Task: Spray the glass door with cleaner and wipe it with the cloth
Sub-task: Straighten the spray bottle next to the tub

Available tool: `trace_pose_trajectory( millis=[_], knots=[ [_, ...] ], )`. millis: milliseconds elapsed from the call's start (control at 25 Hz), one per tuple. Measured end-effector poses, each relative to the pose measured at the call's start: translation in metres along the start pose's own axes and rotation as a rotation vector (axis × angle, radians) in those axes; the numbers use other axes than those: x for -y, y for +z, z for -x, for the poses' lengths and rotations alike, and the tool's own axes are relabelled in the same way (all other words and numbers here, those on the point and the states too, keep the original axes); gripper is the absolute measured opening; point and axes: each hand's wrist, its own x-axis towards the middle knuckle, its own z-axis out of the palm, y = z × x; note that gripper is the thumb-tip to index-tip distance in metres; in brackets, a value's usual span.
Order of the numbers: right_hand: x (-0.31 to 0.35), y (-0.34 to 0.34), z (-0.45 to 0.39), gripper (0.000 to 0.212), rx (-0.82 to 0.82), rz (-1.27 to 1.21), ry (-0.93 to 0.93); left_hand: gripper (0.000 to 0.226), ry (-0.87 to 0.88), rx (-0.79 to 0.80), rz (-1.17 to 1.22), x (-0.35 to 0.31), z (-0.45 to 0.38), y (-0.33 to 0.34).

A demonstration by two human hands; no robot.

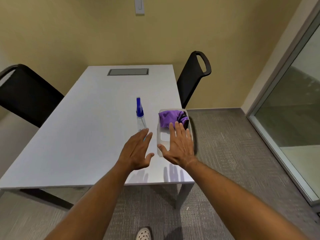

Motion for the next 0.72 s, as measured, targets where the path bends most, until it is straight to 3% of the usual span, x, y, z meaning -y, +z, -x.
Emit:
trace_pose_trajectory(
  millis=[240,400,720],
  knots=[
    [0.045,0.036,-0.033,0.096,-0.004,-0.047,0.024,0.079,-0.015,0.03,0.058,0.075,-0.014,0.006],
    [0.073,0.063,-0.061,0.089,-0.007,-0.08,0.145,0.075,-0.092,0.11,0.109,0.12,-0.044,0.013],
    [0.093,0.09,-0.094,0.077,-0.002,-0.292,0.397,0.062,-0.036,0.218,0.472,0.136,-0.116,0.026]
  ],
)
